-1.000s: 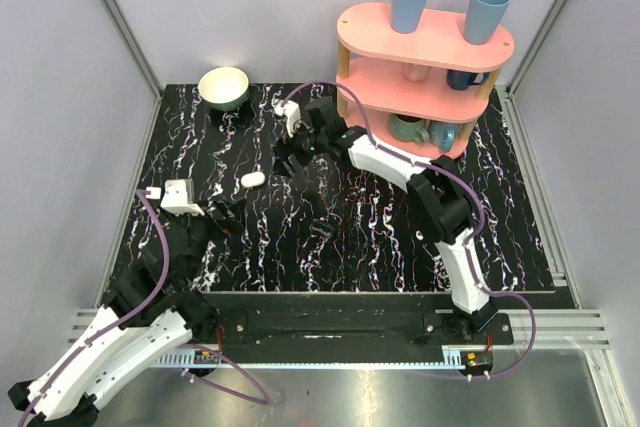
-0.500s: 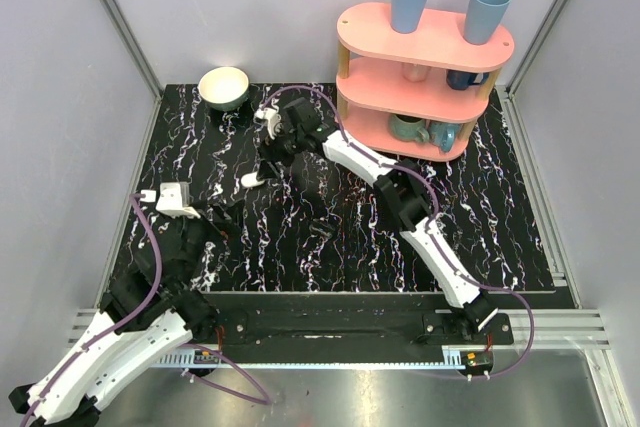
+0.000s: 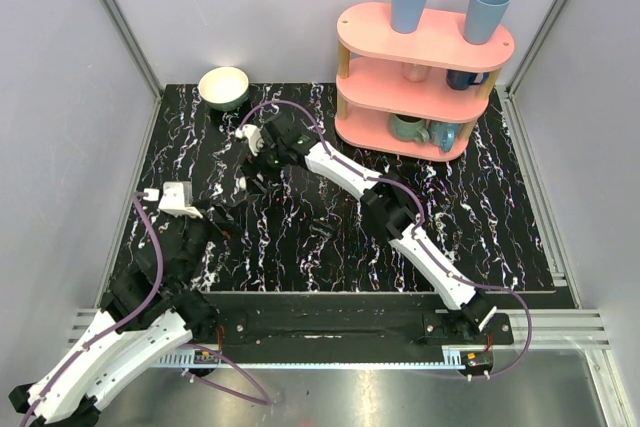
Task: Insert the wireless bluetooth earbuds into the charging case
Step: Pick up the charging case from the center of the board.
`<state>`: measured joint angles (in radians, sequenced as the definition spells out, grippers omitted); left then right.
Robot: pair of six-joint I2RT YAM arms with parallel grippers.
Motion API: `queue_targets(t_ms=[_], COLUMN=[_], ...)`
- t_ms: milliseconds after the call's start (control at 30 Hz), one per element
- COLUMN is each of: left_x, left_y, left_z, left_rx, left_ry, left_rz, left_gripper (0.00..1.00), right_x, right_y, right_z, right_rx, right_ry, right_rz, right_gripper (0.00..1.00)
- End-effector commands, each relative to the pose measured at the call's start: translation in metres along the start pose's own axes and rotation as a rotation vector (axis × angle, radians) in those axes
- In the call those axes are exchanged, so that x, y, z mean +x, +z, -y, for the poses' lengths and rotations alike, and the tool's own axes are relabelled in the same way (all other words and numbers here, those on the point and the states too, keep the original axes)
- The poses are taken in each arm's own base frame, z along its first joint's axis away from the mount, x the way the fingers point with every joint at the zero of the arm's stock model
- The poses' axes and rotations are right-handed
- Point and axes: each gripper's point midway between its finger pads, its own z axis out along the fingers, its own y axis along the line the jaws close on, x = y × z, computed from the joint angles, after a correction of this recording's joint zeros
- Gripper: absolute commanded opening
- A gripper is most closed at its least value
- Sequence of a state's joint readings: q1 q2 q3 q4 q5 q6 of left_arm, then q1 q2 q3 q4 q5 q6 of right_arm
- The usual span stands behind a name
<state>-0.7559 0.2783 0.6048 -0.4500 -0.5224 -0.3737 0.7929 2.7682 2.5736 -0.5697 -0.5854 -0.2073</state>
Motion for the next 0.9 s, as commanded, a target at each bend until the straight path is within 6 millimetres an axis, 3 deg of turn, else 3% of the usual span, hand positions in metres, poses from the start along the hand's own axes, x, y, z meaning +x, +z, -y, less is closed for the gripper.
queue_targets(t_ms=[0,300,633,667,700,733,867], left_x=[-0.008,-0.005,-0.005,-0.004,-0.004,-0.004,-0.003], left_y=[0.003,0.005,0.005,0.006,0.006,0.006,0.006], left_z=[0.01,0.008,0.008,0.008,0.007,0.008,0.008], left_rx=[0.039,0.029,0.025,0.024,0.023,0.023,0.022], left_ry=[0.006,0.009,0.008,0.01,0.013,0.012,0.012], left_rz=[0.018,0.014,0.014,0.011,0.009,0.01,0.008], left_gripper=[0.99,0.99,0.99,0.99,0.99,0.99,0.99], right_x=[-0.017,0.005,0.016,0.017,0.019,0.018,0.023], right_y=[-0.003,0.009,0.007,0.007,0.008,0.009,0.012], right_z=[0.008,-0.019,-0.029,-0.025,-0.024,-0.025,-0.019], right_rx=[0.046,0.069,0.067,0.091,0.1,0.104,0.157], right_ry=[-0.043,-0.107,-0.107,-0.129,-0.141,-0.154,-0.188], right_rz=[0.03,-0.073,-0.103,-0.111,-0.118,-0.12,-0.148], right_gripper=[0.98,0.94,0.88,0.88,0.77,0.74,0.78])
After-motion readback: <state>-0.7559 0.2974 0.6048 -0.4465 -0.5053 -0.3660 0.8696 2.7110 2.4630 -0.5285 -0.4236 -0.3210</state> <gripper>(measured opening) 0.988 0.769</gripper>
